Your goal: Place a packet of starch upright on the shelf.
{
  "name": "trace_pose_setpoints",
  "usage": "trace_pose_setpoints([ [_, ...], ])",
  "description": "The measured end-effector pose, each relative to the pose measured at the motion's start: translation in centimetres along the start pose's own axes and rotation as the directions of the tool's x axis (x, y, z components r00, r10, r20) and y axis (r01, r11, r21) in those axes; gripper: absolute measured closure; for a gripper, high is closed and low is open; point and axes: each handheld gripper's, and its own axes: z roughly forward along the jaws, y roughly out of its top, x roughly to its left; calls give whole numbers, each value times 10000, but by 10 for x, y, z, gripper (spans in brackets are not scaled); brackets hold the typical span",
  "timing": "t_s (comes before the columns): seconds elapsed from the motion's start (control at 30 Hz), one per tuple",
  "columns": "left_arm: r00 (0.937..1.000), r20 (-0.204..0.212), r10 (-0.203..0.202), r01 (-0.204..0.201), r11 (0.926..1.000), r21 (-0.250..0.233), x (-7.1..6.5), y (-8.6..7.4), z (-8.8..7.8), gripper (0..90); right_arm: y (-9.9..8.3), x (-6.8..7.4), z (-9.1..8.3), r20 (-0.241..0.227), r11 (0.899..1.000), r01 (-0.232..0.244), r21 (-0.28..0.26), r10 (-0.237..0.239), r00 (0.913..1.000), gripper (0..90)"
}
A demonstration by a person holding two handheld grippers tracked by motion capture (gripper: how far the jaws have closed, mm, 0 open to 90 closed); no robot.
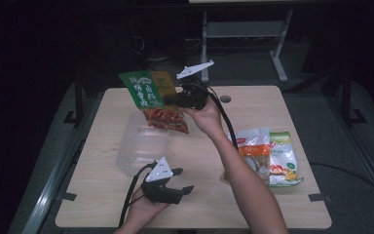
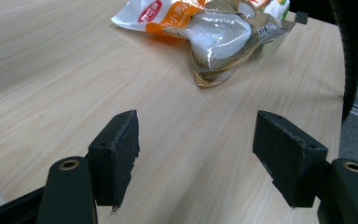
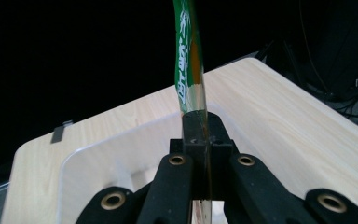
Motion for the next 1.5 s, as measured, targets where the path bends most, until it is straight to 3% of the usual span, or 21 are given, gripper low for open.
trace_pose_setpoints([
  [0.4, 9999, -22, -127, 126, 9999, -115, -1, 0, -1, 311, 0, -11, 47, -185, 9982, -602, -37, 601, 9980, 900],
  [0.73, 9999, 0, -133, 133, 9999, -103, 1, -1, -1, 309, -21, -23, 80, -415, 9883, -1504, -233, 1494, 9879, 900],
  [0.9, 9999, -34, -104, 104, 9999, -83, 0, -1, 0, 308, -29, -25, 84, -420, 9833, -1771, -421, 1753, 9836, 899],
  [1.03, 9999, -56, -89, 89, 9999, -83, 0, -1, 0, 307, -36, -24, 90, -285, 9852, -1706, -164, 1700, 9850, 898],
  [1.2, 9999, -87, -112, 111, 9999, -100, 1, -1, 0, 307, -47, -30, 90, -344, 9822, -1847, -352, 1835, 9824, 895],
  [1.3, 9999, -76, -84, 84, 9999, -87, 2, -1, 0, 307, -53, -31, 87, -179, 9869, -1589, -267, 1584, 9872, 892],
  [1.5, 9997, -138, -189, 187, 9997, -124, 3, -1, 2, 300, -54, -32, 85, -231, 9878, -1546, -167, 1542, 9878, 854],
])
